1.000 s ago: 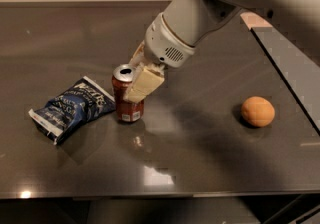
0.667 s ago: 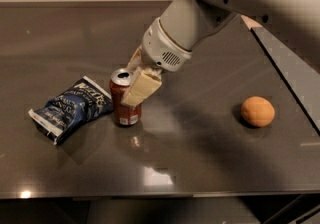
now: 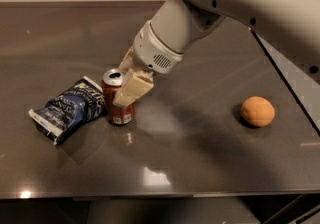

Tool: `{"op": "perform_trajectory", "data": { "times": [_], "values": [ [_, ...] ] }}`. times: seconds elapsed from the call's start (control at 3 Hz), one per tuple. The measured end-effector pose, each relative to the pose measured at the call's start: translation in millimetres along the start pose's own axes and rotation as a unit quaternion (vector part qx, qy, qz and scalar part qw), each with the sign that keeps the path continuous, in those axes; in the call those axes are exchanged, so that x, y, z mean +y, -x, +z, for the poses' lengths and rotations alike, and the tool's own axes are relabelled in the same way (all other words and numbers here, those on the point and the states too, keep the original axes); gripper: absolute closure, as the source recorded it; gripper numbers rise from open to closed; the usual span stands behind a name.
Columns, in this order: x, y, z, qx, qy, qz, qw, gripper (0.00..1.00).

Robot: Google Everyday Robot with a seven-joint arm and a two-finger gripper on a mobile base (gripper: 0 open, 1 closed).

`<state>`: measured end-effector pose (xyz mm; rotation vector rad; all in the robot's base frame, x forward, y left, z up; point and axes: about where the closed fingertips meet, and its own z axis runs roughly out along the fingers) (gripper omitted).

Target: Move coke can near blue chip bag

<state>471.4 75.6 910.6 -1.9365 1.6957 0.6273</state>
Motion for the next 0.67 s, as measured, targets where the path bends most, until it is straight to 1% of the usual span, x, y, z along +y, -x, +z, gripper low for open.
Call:
{"op": "perform_trajectory", "data": {
  "times": [0.33,0.67],
  "values": [
    [1.1,1.1,-0.3,0.001,0.000,-0.001,1.0000,0.00],
    [1.1,1.2,-0.3,0.001,0.000,-0.001,1.0000,0.00]
  ]
}}
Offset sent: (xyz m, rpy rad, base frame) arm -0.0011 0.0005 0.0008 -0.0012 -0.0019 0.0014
